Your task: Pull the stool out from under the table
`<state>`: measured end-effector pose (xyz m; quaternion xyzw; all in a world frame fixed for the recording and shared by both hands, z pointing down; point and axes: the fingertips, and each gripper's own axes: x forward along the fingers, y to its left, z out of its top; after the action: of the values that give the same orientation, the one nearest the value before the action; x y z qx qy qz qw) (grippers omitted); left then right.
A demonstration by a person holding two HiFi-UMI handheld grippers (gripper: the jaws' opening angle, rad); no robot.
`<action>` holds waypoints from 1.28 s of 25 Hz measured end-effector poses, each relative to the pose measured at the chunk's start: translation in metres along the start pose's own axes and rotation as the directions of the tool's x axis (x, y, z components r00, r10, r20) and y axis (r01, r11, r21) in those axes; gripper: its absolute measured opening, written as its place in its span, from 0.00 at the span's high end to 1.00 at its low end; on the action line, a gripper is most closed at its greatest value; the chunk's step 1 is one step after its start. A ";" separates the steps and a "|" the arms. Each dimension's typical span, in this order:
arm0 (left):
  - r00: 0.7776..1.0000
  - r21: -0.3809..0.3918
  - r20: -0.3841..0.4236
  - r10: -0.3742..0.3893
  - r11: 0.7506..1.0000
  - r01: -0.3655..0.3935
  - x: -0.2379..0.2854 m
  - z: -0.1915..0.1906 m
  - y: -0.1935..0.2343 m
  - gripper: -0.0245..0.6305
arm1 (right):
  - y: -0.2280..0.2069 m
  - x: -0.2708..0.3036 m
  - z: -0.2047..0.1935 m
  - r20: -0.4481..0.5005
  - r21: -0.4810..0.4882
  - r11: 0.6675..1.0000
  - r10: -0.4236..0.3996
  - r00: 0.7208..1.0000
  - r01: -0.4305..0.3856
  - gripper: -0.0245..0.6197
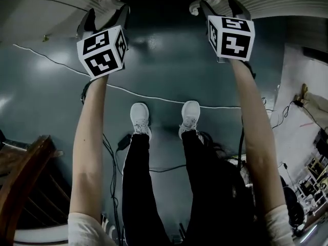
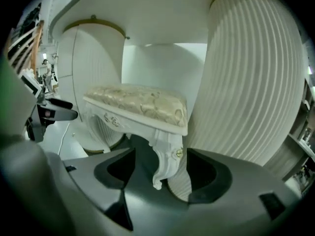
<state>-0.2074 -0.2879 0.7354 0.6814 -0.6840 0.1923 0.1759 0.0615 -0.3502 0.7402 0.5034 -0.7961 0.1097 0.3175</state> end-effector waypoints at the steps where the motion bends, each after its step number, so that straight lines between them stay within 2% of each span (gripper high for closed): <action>1: 1.000 0.005 -0.007 0.015 1.000 -0.015 0.008 -0.003 0.006 0.43 | -0.004 0.007 -0.008 -0.022 0.001 1.000 -0.012 1.000 0.012 0.47; 5: 0.999 0.024 -0.024 0.041 0.999 -0.040 0.033 -0.004 0.023 0.43 | -0.014 0.031 -0.026 -0.079 0.005 1.000 -0.027 0.996 0.028 0.47; 8: 0.995 -0.015 -0.073 0.064 0.998 -0.065 0.047 -0.009 0.037 0.43 | -0.019 0.048 -0.031 -0.113 -0.002 0.999 -0.049 0.992 0.049 0.47; 11: 0.993 -0.039 -0.097 0.070 0.996 -0.074 0.058 -0.010 0.044 0.43 | -0.027 0.060 -0.036 -0.139 0.047 0.997 -0.052 0.989 0.059 0.47; 18: 0.996 0.059 -0.085 -0.022 0.998 0.027 0.070 -0.001 0.040 0.43 | -0.026 0.078 -0.031 -0.177 0.037 0.998 -0.036 0.984 0.043 0.47; 23: 0.985 0.149 -0.144 -0.093 0.982 0.115 0.083 -0.010 0.025 0.43 | -0.028 0.092 -0.028 -0.224 -0.056 0.998 -0.045 0.973 0.034 0.50; 26: 0.984 0.144 -0.162 -0.073 0.985 0.096 0.092 -0.012 0.026 0.43 | -0.027 0.093 -0.031 -0.228 -0.059 0.998 -0.042 0.973 0.029 0.51; 32: 0.983 0.184 -0.175 -0.056 0.979 0.089 0.094 -0.011 0.030 0.46 | -0.029 0.094 -0.030 -0.236 -0.087 0.996 -0.040 0.971 0.019 0.53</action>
<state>-0.2389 -0.3638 0.7912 0.7009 -0.6196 0.3075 0.1742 0.0710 -0.4176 0.8172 0.4846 -0.7486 0.1310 0.4331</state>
